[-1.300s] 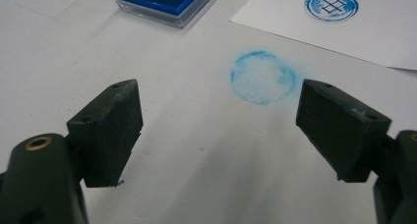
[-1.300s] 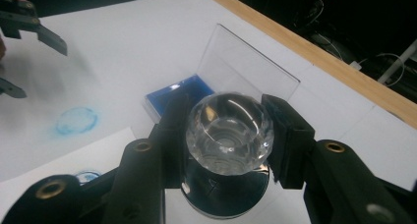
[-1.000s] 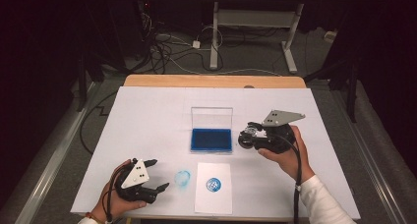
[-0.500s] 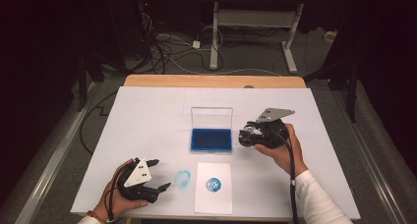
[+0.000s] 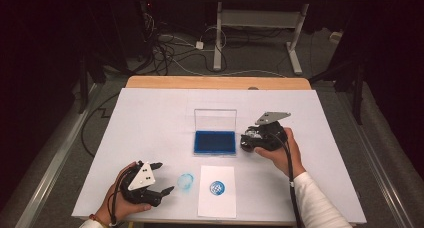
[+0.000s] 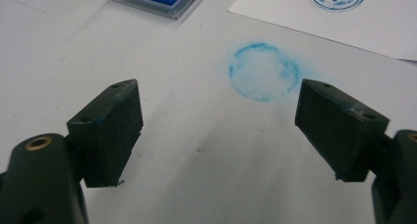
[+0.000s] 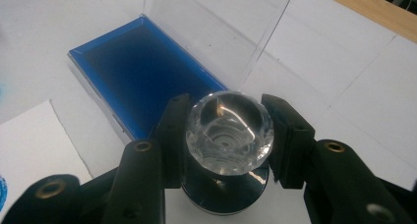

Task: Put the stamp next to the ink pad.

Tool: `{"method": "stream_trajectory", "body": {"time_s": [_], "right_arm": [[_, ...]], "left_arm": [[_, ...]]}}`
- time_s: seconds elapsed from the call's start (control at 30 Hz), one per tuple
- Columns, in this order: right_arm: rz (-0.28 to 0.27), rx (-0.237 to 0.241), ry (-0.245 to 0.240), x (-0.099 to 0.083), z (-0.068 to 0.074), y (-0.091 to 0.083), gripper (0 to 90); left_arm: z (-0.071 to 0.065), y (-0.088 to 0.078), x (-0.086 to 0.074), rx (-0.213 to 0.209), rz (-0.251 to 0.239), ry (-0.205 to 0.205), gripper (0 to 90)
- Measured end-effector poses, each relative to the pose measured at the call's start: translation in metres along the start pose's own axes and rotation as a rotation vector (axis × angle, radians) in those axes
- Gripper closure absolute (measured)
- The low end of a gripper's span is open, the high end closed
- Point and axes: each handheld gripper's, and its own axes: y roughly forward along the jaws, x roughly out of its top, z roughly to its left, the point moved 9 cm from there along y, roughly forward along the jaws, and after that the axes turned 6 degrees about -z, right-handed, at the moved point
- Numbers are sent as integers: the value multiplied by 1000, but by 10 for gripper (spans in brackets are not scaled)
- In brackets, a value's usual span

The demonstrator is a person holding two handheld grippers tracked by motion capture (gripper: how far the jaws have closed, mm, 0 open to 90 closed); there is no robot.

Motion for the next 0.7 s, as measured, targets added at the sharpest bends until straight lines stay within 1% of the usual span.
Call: {"method": "stream_trajectory", "body": {"time_s": [0.23, 0.37, 0.5, 0.7], "right_arm": [[18, -5, 10, -5, 0, 7, 573], [25, 1, 20, -9, 1, 10, 573], [33, -3, 19, -12, 1, 13, 573], [27, 0, 29, -14, 1, 14, 572]], "left_arm": [[0, 1, 0, 0, 7, 5, 176], [0, 1, -1, 0, 13, 6, 177], [-1, 1, -1, 3, 19, 14, 176], [-1, 1, -2, 5, 22, 17, 176]]}}
